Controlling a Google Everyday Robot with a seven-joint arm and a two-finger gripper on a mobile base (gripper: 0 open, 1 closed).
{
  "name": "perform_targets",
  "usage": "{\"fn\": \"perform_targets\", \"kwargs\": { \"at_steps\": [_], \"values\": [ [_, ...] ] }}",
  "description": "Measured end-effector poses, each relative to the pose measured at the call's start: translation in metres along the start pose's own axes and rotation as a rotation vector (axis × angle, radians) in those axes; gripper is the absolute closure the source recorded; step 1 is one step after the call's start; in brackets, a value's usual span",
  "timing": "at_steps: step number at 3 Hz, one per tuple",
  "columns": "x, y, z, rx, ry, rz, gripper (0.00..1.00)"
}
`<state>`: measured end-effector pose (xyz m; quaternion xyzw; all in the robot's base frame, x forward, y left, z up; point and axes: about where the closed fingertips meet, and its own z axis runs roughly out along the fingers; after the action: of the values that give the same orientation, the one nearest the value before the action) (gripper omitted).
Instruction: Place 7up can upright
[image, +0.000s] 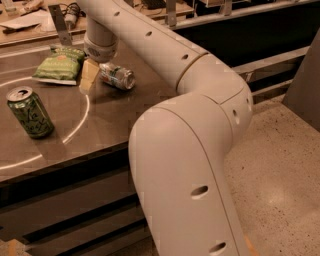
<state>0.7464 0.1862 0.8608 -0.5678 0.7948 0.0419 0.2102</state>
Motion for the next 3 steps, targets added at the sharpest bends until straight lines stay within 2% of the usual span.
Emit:
{"fn": "perform_targets", "kwargs": {
  "at_steps": [1, 2, 3],
  "values": [
    [0.0083, -0.0052, 0.0178, 0.0, 0.027, 0.025, 0.16],
    [0.0067, -0.0067, 0.0251, 0.0, 0.037, 0.018, 0.39],
    [-0.0007, -0.0061, 0.0202, -0.011, 0.017, -0.014, 0.63]
  ]
}}
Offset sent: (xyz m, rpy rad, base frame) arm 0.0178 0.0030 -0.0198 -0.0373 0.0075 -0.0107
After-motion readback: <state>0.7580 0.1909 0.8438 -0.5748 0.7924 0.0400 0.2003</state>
